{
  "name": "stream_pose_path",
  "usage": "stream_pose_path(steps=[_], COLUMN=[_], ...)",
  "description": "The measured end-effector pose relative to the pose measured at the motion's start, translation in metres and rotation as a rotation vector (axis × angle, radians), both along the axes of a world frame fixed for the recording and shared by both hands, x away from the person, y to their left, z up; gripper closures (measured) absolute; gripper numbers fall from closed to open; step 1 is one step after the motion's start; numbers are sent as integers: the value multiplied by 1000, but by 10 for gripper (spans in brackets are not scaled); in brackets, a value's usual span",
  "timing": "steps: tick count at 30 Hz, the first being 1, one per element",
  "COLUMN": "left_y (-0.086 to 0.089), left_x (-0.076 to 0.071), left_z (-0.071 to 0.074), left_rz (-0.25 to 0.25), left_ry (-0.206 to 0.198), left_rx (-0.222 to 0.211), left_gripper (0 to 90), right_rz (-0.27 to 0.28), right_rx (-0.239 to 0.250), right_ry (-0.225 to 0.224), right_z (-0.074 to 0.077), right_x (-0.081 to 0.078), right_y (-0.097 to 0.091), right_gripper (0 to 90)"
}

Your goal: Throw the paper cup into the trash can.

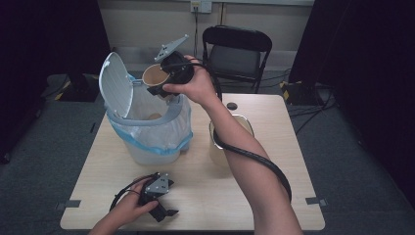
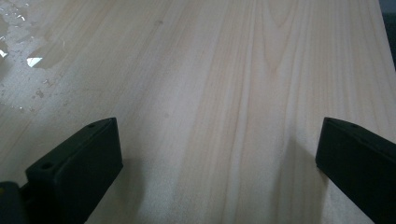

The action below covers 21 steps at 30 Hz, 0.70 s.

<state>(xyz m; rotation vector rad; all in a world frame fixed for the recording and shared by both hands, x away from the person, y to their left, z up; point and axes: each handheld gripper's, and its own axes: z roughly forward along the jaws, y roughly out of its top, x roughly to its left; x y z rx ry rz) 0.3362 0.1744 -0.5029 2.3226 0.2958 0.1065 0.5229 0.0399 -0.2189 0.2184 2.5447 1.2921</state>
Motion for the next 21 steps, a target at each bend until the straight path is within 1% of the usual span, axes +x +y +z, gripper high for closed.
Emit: stream_pose_path(steps=[6,12,15,21], left_y=[0,0,0,0], left_x=[0,0,0,0], left_z=[0,0,0,0], left_rz=[1,0,0,0], left_ry=[-2,-3,-1,-1], left_rx=[1,1,0,0], left_gripper=[0,0,0,0], right_rz=[18,30,33,49], right_rx=[9,6,8,11], right_ry=[1,-1,9,11], right_z=[0,0,-2,-4], right_x=[-2,-3,-3,-4], right_y=[7,13,17,23], right_gripper=[256,256,255,254])
